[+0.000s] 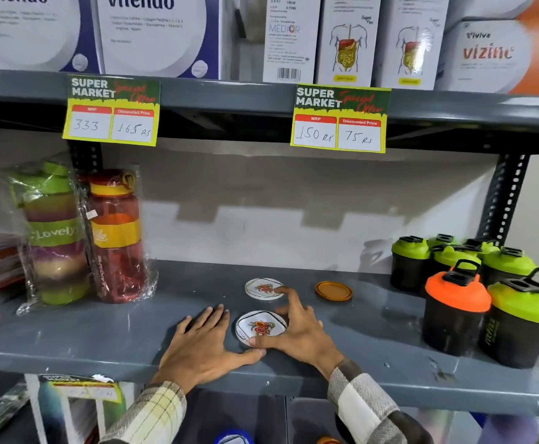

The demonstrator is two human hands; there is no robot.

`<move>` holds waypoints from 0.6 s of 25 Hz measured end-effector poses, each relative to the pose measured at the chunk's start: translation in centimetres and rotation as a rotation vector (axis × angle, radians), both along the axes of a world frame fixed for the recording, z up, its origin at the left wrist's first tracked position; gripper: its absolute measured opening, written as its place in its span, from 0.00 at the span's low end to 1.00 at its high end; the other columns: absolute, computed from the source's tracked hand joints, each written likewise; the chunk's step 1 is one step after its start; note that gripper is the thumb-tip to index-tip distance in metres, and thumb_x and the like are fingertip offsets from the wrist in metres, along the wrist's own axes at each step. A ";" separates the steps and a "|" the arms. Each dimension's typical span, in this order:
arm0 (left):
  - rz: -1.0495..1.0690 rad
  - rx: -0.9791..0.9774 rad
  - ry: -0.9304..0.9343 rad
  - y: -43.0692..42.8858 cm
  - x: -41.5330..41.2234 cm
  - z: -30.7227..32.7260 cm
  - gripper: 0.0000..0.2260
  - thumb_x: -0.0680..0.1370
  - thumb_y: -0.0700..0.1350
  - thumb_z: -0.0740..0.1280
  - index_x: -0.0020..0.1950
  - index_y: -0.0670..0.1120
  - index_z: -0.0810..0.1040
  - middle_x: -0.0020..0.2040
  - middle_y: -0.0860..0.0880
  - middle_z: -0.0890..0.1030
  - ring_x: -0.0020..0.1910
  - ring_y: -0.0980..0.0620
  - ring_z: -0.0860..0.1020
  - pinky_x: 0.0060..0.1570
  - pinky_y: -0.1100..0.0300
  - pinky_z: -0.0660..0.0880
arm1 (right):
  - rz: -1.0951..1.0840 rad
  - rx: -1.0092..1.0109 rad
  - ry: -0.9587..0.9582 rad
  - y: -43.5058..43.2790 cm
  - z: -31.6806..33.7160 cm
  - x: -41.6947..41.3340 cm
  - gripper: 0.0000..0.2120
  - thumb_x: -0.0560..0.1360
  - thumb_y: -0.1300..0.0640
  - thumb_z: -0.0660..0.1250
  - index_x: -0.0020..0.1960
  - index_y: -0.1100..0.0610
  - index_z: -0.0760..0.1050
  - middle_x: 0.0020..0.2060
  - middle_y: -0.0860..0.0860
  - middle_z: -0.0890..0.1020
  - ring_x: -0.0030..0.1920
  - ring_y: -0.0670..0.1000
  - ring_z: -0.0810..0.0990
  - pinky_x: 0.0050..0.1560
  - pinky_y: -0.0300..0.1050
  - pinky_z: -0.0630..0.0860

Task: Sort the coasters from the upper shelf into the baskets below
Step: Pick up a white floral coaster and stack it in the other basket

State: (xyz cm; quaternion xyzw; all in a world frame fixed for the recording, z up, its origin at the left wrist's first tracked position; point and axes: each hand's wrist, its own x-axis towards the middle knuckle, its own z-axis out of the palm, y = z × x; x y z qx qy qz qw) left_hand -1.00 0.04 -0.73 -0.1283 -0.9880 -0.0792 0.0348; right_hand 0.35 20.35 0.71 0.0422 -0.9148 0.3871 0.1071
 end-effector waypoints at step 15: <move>0.007 0.030 0.002 0.2 0.4 0.4 0.65 0.55 0.87 0.41 0.83 0.49 0.48 0.83 0.55 0.48 0.80 0.56 0.45 0.78 0.50 0.43 | -0.027 -0.035 0.529 0.3 5.0 5.4 0.48 0.56 0.38 0.79 0.66 0.39 0.53 0.58 0.43 0.80 0.62 0.51 0.75 0.63 0.48 0.75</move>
